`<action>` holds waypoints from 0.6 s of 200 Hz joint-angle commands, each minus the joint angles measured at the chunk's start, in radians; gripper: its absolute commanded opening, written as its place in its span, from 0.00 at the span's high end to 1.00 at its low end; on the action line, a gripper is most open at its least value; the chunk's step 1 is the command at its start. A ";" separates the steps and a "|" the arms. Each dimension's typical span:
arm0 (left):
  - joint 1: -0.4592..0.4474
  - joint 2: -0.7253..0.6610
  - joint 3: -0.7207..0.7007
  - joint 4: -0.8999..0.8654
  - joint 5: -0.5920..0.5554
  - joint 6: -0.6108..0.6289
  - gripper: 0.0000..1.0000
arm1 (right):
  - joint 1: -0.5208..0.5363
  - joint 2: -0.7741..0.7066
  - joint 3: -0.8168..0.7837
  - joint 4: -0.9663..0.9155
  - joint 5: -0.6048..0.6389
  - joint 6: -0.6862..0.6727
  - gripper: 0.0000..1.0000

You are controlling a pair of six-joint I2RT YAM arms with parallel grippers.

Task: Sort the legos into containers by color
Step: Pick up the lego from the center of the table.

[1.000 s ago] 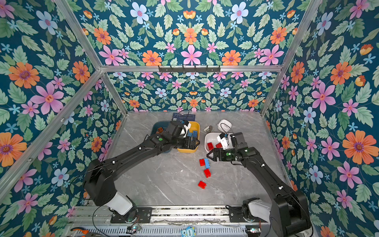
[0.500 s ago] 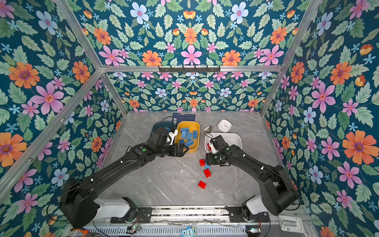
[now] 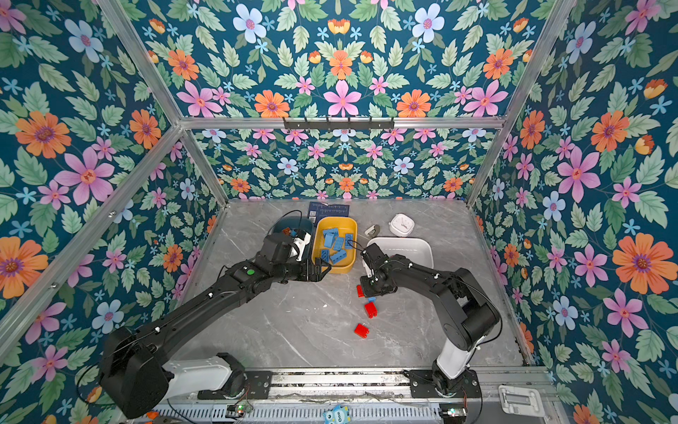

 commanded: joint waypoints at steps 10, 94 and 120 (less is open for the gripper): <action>0.007 -0.006 0.000 -0.002 0.000 0.010 0.00 | 0.002 0.014 0.011 -0.040 0.045 -0.015 0.68; 0.029 -0.024 0.036 -0.060 -0.030 0.046 0.00 | 0.021 -0.118 0.117 -0.132 0.029 -0.031 0.78; 0.047 -0.043 0.046 -0.071 -0.031 0.059 0.00 | 0.023 -0.128 0.196 -0.127 -0.015 -0.037 0.78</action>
